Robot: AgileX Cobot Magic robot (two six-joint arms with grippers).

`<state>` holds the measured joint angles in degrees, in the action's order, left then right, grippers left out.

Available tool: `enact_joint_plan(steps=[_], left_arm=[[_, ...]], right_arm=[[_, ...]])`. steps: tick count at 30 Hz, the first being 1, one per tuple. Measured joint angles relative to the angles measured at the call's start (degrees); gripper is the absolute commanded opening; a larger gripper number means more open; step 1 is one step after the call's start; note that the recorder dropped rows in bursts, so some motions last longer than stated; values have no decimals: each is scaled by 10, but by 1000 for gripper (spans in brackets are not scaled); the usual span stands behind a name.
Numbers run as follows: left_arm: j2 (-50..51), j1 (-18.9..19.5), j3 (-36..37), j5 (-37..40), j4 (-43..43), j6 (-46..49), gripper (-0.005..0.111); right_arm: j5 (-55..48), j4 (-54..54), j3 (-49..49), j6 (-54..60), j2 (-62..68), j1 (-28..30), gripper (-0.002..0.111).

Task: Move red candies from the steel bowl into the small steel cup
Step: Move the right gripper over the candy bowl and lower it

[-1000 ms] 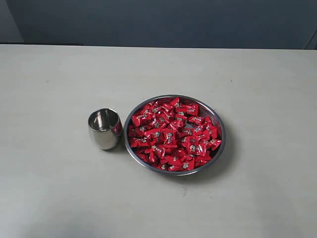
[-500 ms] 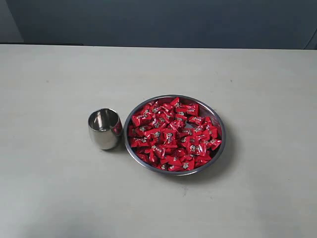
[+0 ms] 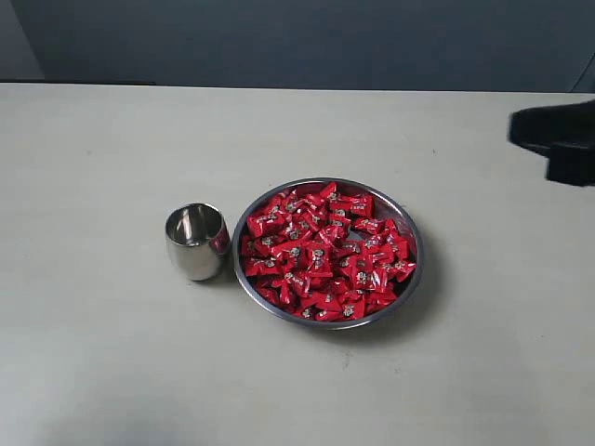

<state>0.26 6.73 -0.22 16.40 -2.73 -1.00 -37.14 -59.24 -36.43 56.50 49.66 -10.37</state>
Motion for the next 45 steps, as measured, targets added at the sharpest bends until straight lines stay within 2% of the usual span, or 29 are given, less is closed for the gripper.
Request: enact_joint_plan(steps=[2, 6, 8, 12, 13, 17, 22, 30, 45], left_arm=[[0, 0, 0, 0, 0, 0, 0], [0, 0, 0, 0, 0, 0, 0], [0, 0, 0, 0, 0, 0, 0], [0, 0, 0, 0, 0, 0, 0], [0, 0, 0, 0, 0, 0, 0], [0, 0, 0, 0, 0, 0, 0], [0, 0, 0, 0, 0, 0, 0], [0, 0, 0, 0, 0, 0, 0], [0, 0, 0, 0, 0, 0, 0]], right_arm=[[-29, -21, -41, 44, 76, -11, -1], [-21, -29, -92, 70, 182, -27, 2], [-12, -23, -113, 72, 231, -37, 12], [-7, -16, -154, 74, 316, -65, 46], [-7, -16, -166, 74, 341, -78, 49], [20, -13, -204, 71, 445, -140, 47], [43, -12, -242, 53, 555, -189, 47], [51, -7, -271, 41, 600, -271, 47], [75, 90, -271, -54, 600, -284, 47]])
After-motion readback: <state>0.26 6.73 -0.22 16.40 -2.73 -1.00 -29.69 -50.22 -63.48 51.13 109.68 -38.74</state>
